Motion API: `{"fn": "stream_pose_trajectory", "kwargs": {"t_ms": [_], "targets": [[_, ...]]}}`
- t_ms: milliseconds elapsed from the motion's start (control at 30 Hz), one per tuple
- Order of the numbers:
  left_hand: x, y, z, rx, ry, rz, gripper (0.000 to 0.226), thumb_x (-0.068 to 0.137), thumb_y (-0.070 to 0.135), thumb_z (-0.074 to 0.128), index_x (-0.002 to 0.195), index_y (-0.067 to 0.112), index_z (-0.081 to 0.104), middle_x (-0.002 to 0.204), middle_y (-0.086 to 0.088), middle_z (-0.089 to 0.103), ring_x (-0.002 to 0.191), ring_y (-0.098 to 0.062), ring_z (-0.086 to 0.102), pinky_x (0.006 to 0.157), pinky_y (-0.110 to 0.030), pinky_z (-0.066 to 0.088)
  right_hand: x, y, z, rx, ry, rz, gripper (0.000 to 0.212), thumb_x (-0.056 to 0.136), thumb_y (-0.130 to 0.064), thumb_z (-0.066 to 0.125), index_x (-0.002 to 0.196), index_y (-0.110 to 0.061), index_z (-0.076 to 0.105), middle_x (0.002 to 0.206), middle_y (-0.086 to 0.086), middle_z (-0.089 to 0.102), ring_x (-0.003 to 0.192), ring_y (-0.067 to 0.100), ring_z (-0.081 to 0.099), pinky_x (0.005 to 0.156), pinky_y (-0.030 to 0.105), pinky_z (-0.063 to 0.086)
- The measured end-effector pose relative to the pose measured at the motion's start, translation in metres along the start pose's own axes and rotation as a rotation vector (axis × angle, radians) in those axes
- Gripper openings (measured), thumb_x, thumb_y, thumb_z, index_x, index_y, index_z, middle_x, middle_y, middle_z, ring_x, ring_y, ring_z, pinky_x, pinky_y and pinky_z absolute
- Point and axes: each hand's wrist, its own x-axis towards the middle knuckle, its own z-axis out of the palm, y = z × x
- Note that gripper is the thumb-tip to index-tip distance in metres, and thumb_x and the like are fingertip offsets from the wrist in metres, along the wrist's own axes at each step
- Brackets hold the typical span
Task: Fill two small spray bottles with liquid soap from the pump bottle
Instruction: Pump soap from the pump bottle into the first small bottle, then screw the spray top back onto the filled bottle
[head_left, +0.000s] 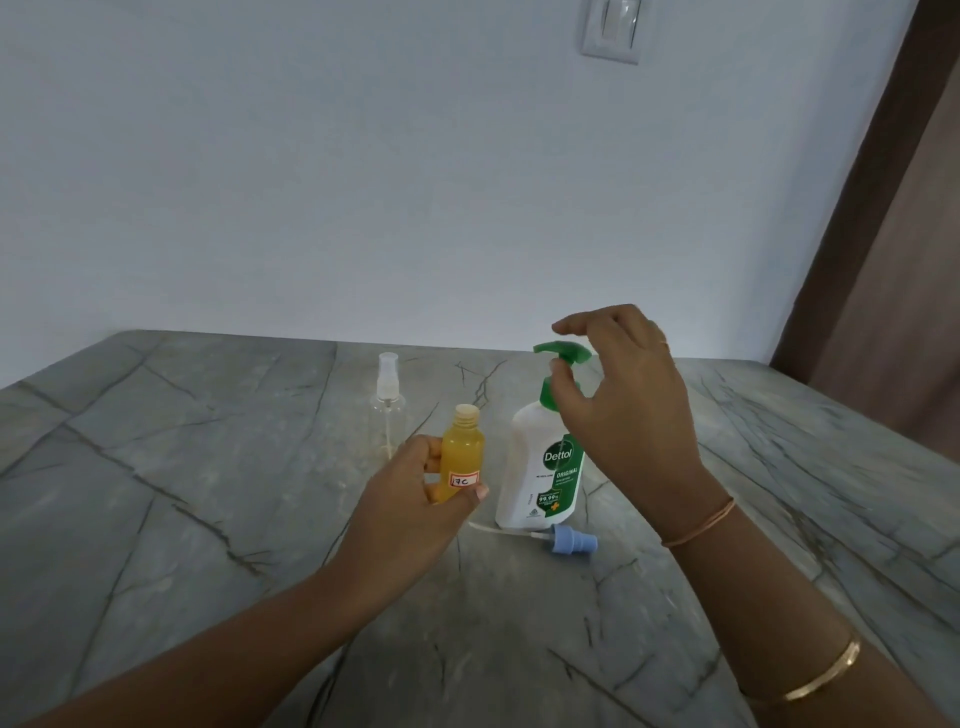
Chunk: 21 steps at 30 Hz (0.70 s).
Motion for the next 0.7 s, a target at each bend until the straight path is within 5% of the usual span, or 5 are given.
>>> {"fn": "stream_pose_trajectory", "kwargs": {"t_ms": [133,300,433,700], "targets": [[-0.01,-0.008,-0.006,-0.01,-0.051,-0.002,0.032,0.079,0.039,0.063,0.104,0.03,0.045,0.102,0.011,0.057,0.091,-0.005,0.055,0.068,-0.012,0.039,-0.024,-0.006,-0.007,-0.01,-0.046,-0.08,0.009,0.078,-0.017,0.058,0.083,-0.011,0.06,0.081,0.003,0.057,0.073,0.016,0.051,0.058,0.025,0.042],[-0.016,-0.016,-0.009,0.021,-0.102,-0.015,0.034,0.079,0.039,0.064,0.106,0.033,0.043,0.111,0.007,0.057,0.1,-0.011,0.055,0.082,-0.025,0.043,-0.058,0.003,-0.008,-0.18,-0.603,-0.004,0.009,0.088,-0.03,0.053,0.093,-0.022,0.054,0.094,-0.005,0.056,0.084,0.013,0.052,0.07,0.028,0.047],[-0.018,-0.021,-0.008,0.031,-0.153,-0.033,0.04,0.08,0.04,0.062,0.109,0.033,0.037,0.117,0.007,0.054,0.105,-0.011,0.054,0.087,-0.028,0.045,-0.073,0.017,-0.004,-0.276,-0.855,0.102,0.02,0.091,-0.032,0.05,0.108,-0.02,0.051,0.105,-0.003,0.054,0.095,0.016,0.053,0.079,0.03,0.047],[-0.018,-0.027,-0.007,0.08,-0.178,-0.039,0.051,0.08,0.04,0.063,0.121,0.029,0.035,0.113,0.011,0.052,0.099,-0.006,0.049,0.089,-0.029,0.044,-0.073,0.011,-0.005,-0.161,-0.813,0.107,0.02,0.092,-0.031,0.049,0.109,-0.021,0.055,0.103,-0.004,0.062,0.084,0.013,0.054,0.068,0.024,0.042]]}}
